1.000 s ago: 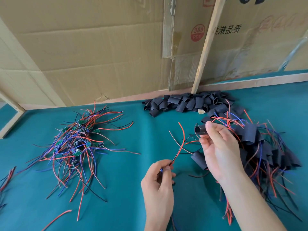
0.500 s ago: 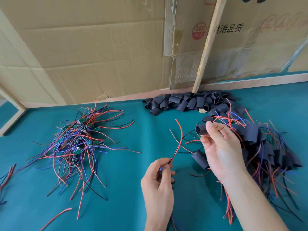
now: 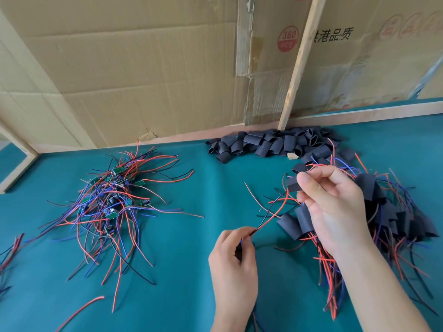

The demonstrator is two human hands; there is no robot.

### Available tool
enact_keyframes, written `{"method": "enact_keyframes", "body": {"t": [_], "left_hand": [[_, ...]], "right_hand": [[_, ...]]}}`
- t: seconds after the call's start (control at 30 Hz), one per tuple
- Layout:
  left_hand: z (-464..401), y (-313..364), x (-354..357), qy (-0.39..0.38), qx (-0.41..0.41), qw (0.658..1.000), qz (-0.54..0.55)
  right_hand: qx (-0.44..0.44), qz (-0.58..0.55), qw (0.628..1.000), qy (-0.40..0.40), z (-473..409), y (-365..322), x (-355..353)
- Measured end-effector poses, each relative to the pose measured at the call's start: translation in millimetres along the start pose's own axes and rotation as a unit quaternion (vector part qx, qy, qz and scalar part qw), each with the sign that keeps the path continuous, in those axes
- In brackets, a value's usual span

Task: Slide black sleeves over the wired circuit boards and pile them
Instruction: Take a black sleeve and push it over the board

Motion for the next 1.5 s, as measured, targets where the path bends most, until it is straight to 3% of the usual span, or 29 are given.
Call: {"method": "enact_keyframes", "body": {"t": [0.37,0.6,0.77,1.0,1.33,1.5], "left_hand": [[0,1,-1,0.02,-0.003,1.0,-0.011],[0,-6,-3,0.036,-0.025,0.999,0.018],[0,-7,-4,0.044,-0.031,0.998,0.036],[0,-9,-6,0.058,-0.097,0.982,0.15],[3,-9,-1,0.003,-0.112,0.977,0.18],[1,-13,-3,0.025,-0.101,0.98,0.168]], "right_hand": [[-0.074,0.138,0.987,-0.041,0,-2,0],[0.02,0.129,0.991,-0.024,-1,19,-1],[0.108,0.13,0.984,-0.052,12,44,12],[0.236,0.121,0.958,-0.105,42,80,33],[0.169,0.081,0.982,-0.022,24,66,18],[0.13,0.177,0.974,-0.063,28,68,22]]}}
Point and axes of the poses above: each hand's wrist, its own z-axis away from the middle knuckle, its own x-axis out of the palm, y = z × x, the point moved 6 cm from there along -z, towards the middle knuckle, and after that the axes turned 10 degrees about y, right-handed, at the moved point
